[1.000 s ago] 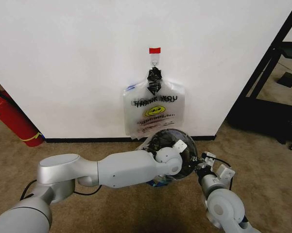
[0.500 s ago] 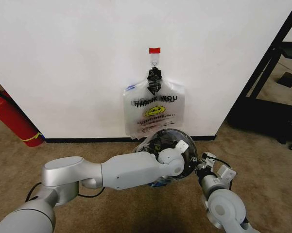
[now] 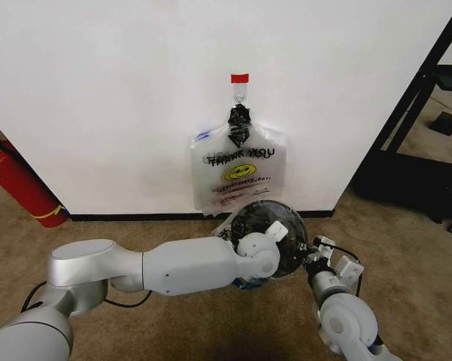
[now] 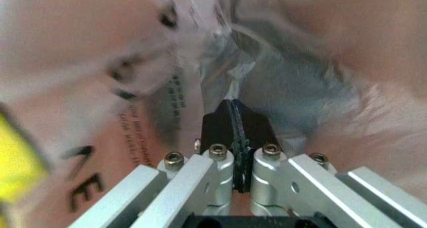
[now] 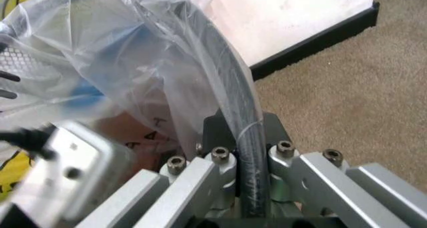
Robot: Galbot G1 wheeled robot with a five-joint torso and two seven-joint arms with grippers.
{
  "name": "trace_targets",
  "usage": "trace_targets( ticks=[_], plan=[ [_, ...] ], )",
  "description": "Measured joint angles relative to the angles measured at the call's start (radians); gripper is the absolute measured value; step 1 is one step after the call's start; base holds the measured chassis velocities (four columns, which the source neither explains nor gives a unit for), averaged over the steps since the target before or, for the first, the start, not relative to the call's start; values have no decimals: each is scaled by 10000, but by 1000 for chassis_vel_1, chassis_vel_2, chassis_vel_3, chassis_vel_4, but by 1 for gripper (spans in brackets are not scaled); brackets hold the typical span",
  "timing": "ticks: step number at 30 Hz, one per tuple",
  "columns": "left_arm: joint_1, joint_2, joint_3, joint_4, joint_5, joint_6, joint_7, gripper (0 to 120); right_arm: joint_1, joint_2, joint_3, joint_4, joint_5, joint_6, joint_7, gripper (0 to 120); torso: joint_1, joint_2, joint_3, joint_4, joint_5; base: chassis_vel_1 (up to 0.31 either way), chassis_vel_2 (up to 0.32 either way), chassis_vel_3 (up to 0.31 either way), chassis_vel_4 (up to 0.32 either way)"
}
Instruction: Pick up the garbage bag from the wall and place it over the trash bin.
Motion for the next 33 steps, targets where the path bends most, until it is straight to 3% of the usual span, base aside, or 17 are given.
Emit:
trace_targets(
  ticks=[9, 17, 20, 23, 28, 29, 33],
  plan=[
    [158, -228, -285, 270, 38, 6, 63, 0, -35, 79, -170, -53, -371, 162, -136, 0, 0, 0, 0, -1, 0, 0, 0, 0, 0],
    [146, 207, -901, -952, 6, -776, 402, 0, 204, 212, -72, -538, -359, 205, -81, 0, 0, 0, 0, 0, 0, 0, 0, 0, 0],
    [123, 658, -1078, -2263, 293, -1217, 1018, 0, 308, 313, -35, -671, -207, 190, 16, 0, 0, 0, 0, 1, -1, 0, 0, 0, 0],
    [158, 926, -1241, -2910, 334, -1359, 1200, 0, 306, 327, 19, -688, -110, 180, 46, 0, 0, 0, 0, -1, -2, 0, 0, 0, 0],
    [755, 2394, -2310, -4310, 1614, -2411, 2462, 0, 396, 413, 469, -648, 1100, -103, 593, 0, 0, 0, 0, 0, -2, 0, 0, 0, 0],
    [755, 2394, -2310, -4310, 1614, -2411, 2462, 0, 396, 413, 469, -648, 1100, -103, 593, 0, 0, 0, 0, 0, -2, 0, 0, 0, 0],
    [1972, 3374, -4047, -5155, 2458, -3157, 2997, 0, 541, 470, 662, -604, 1824, -223, 1032, 0, 0, 1, 0, 3, -6, 0, 0, 0, 0]
  ],
)
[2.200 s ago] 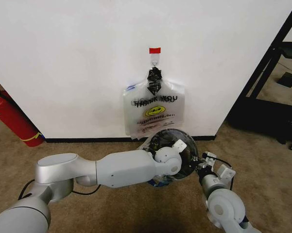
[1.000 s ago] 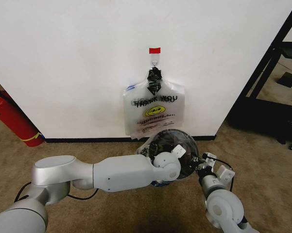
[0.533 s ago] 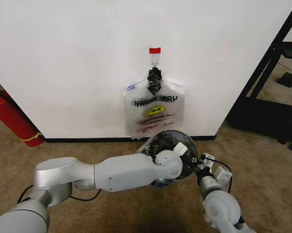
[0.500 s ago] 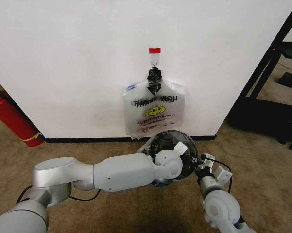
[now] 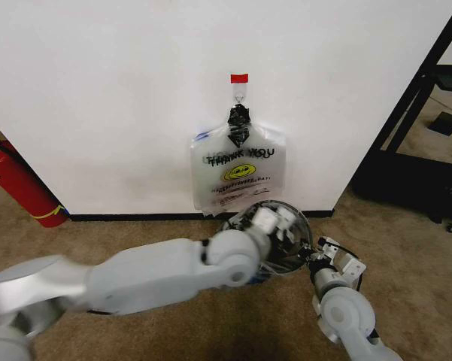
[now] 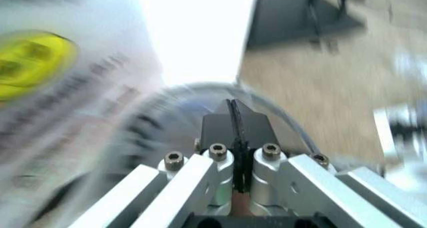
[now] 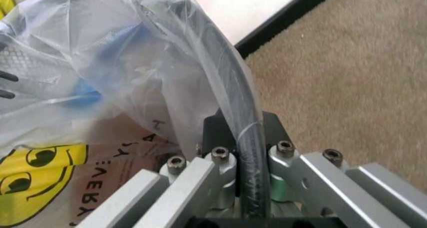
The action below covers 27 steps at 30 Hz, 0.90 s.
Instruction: Pick up the garbage bag from the wall and place it over the trash bin.
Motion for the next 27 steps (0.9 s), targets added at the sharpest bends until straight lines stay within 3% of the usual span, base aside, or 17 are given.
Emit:
trace_targets(
  ticks=[3, 5, 8, 9, 11, 12, 15, 16, 19, 22, 23, 27],
  plan=[
    [1359, 577, -1588, -520, 394, -557, 446, 0, -122, 297, 244, 184, 555, -108, 551, 0, 0, 0, -1, -1, 0, 0, 0, 0, 0],
    [1696, 685, -1942, -587, 538, -670, 554, 0, -177, 412, 279, 200, 592, -109, 690, 0, 0, 0, -1, -14, -2, 0, 0, 0, 0],
    [3303, 1050, -3679, -821, 1131, -1071, 915, 0, -183, 730, 231, 186, 617, -131, 1004, 0, 0, 0, -1, -15, 5, 0, 0, 0, 0],
    [4446, 1145, -4974, -891, 1438, -1293, 1118, 0, -141, 862, 126, 143, 605, -168, 1111, 0, 0, 0, -1, -2, 3, 0, 0, 0, 0],
    [6101, 1048, -6506, -890, 1900, -1655, 1350, 7, -88, 977, -18, 48, 540, -232, 1147, 0, 0, 0, -1, 12, 1, 0, 0, 0, 0],
    [6101, 1048, -6506, -890, 1900, -1655, 1350, 7, -88, 977, -18, 48, 540, -232, 1147, 0, 0, 0, -1, 12, 1, 0, 0, 0, 0],
    [8353, 568, -8157, -541, 3269, -2618, 1846, 20, -119, 1142, -115, -13, 317, -293, 995, 0, 0, 0, -1, -10, 0, 0, 0, 0, 0],
    [8581, 517, -8318, -502, 3458, -2756, 1921, 20, -120, 1151, -125, -13, 301, -297, 980, 0, 0, 0, -1, -10, -1, 0, 0, 0, 0],
    [10612, -185, -9849, -334, 5040, -4336, 2558, 34, -81, 1265, -340, -89, 84, -375, 751, 0, -1, 1, -1, 7, 4, 0, 0, 0, 0],
    [10992, -492, -10092, -335, 5278, -4859, 2640, 41, -72, 1284, -382, -149, -6, -376, 691, 0, -1, 0, -1, 6, 3, 0, 0, 0, 0],
    [11443, -1043, -10417, -370, 5734, -5674, 2824, 48, -73, 1302, -418, -212, -92, -378, 631, 0, 0, 0, 0, -5, 1, 0, 0, 0, 0],
    [12182, -1896, -10979, -809, 6106, -6246, 3038, 63, -127, 1264, -513, -223, -108, -453, 604, 0, -1, 0, -1, -2, 4, 0, 0, 0, 0]
  ],
)
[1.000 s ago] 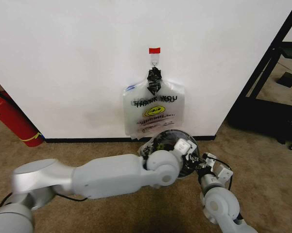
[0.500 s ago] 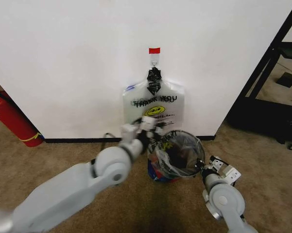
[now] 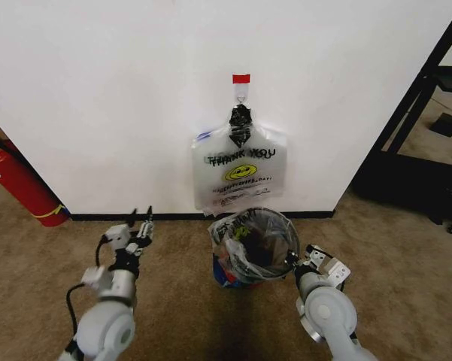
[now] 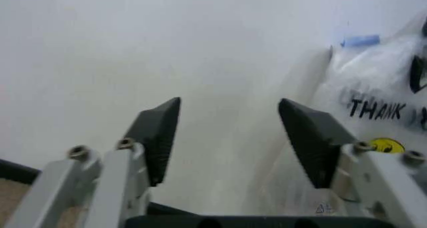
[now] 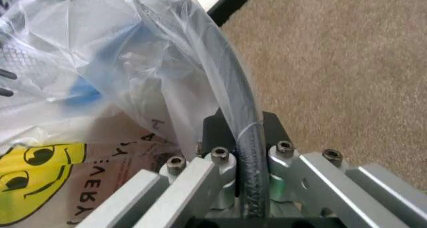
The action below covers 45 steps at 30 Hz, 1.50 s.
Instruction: Pick up the garbage bag from the wall and place it over the trash bin.
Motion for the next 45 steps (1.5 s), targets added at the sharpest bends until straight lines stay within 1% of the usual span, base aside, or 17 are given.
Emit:
trace_targets(
  ticks=[1, 8, 11, 16, 17, 20, 22, 24, 28, 29, 31, 32, 33, 37, 39, 41, 45],
  plan=[
    [0, 0, 0, 0, 0, 0, 0, 63, 0, 0, 0, 0, 0, 0, 0, 0, 0, 0, 0, 0, 0, 0, 0, 0, 0],
    [415, -28, -189, -230, 703, -287, -4, 94, -50, -92, -15, -88, 10, -226, -6, 0, 0, 0, 1, -1, 2, 0, 0, 0, 0],
    [449, -31, -223, -269, 756, -286, -6, 98, -74, -100, 18, -73, 24, -280, -13, 0, 1, 0, 1, -1, 2, 0, 0, 0, 0],
    [580, 21, -363, -349, 827, -285, -11, 100, -204, -156, 89, 78, 52, -361, -24, 22, 0, 0, 1, -1, 2, 0, 0, 0, 0],
    [580, 21, -363, -349, 827, -285, -11, 100, -204, -156, 89, 78, 52, -361, -24, 22, 0, 0, 1, -1, 2, 0, 0, 0, 0],
    [694, -25, -424, -482, 884, -268, -32, 100, -265, -183, 106, 114, 52, -412, -39, 32, 1, 0, 1, -2, 3, 0, 0, 0, 0],
    [818, -97, -449, -591, 884, -245, -33, 100, -296, -172, 109, 164, 50, -452, -85, 43, 1, 0, 1, -1, 2, 0, 0, 0, 0],
    [847, -110, -458, -609, 884, -244, -33, 100, -306, -166, 108, 180, 48, -458, -96, 45, 1, 0, 1, 0, 3, 0, 0, 0, 0],
    [906, -100, -537, -621, 832, -232, -34, 100, -385, -172, 105, 281, -31, -492, -155, 59, 1, 0, 1, 0, 3, 0, 0, 0, 0],
    [907, -84, -560, -622, 819, -230, -34, 100, -444, -194, 106, 324, -163, -494, -263, 68, 1, 0, 1, 0, 3, 0, 0, 0, 0],
    [906, -67, -583, -622, 799, -226, -39, 100, -566, -236, 109, 386, -417, -466, -530, 70, 1, 0, 1, 0, 3, 0, 0, 0, 0],
    [906, -58, -591, -633, 774, -215, -45, 100, -728, -296, 110, 440, -769, -383, -881, 77, 1, 0, 1, 0, 3, 0, 0, 0, 0],
    [906, -56, -592, -644, 762, -209, -46, 100, -817, -329, 112, 463, -986, -314, -1084, 78, 1, 0, 1, -1, 2, 0, 0, 0, 0],
    [922, -76, -473, -743, 821, -159, -58, 100, -1555, -670, 146, 490, -3372, 1205, -3186, 97, 1, 0, 1, -1, 2, 0, 0, 0, 0],
    [929, -90, -450, -762, 841, -147, -66, 100, -1586, -701, 171, 399, -3757, 1515, -3444, 98, 1, 0, 1, 0, 3, 0, 0, 0, 0],
    [949, -116, -429, -845, 882, -118, -76, 100, -1667, -769, 290, 235, -4682, 2312, -4002, 100, 1, 0, 1, 0, 4, 0, 0, 0, 0],
    [1007, -96, -459, -842, 1104, -184, -18, 100, -2202, -780, 759, 363, -6717, 4432, -4897, 100, 1, 0, 1, 0, 3, 0, 0, 0, 0]
  ],
)
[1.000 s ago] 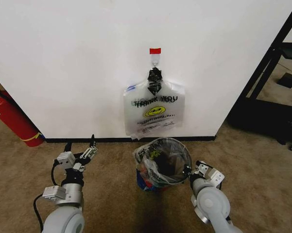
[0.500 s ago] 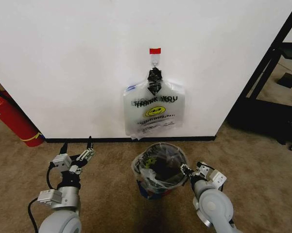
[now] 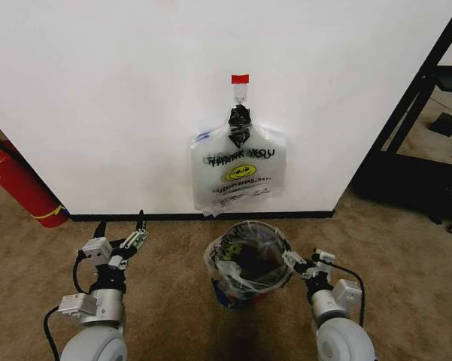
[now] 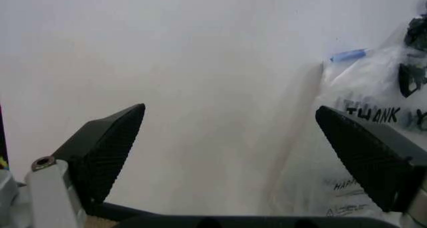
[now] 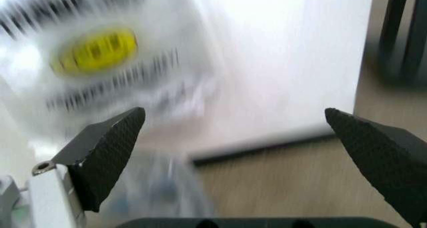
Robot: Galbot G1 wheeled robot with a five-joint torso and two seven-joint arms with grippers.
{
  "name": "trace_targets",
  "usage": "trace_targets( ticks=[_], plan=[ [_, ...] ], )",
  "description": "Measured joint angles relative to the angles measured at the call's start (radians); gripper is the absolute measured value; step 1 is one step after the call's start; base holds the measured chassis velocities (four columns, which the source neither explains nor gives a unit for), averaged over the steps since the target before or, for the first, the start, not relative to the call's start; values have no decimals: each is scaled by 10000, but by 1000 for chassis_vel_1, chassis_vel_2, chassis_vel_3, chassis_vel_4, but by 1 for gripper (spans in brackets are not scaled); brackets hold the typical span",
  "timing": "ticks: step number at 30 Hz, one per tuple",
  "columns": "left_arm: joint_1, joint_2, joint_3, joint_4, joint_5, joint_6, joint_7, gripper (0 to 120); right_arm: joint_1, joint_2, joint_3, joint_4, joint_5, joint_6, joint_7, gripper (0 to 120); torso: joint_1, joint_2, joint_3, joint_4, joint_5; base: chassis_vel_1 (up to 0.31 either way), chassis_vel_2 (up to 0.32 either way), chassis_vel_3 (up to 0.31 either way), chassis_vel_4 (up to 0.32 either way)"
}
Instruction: Pick up the garbage bag from the wall and place it over the trash bin.
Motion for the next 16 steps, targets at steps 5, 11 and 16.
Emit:
trace_targets(
  ticks=[5, 11, 16],
  plan=[
    [135, 18, 10, 154, 184, -226, 177, 100, -993, 378, 560, 363, -1462, 1598, -436, 100, 0, 0, 0, 0, 0, 0, 0, 0, 0],
    [130, -23, 230, 342, 377, -468, 241, 100, -2396, 1130, 758, 1223, -2794, 2894, -534, 100, 0, -1, 0, -2, -1, 0, 0, 0, 0],
    [141, -131, 345, 395, 586, -770, 148, 100, -3203, 1506, 657, 2045, -3012, 3283, -522, 100, 0, 0, 0, -3, -3, 0, 0, 0, 0]
  ],
)
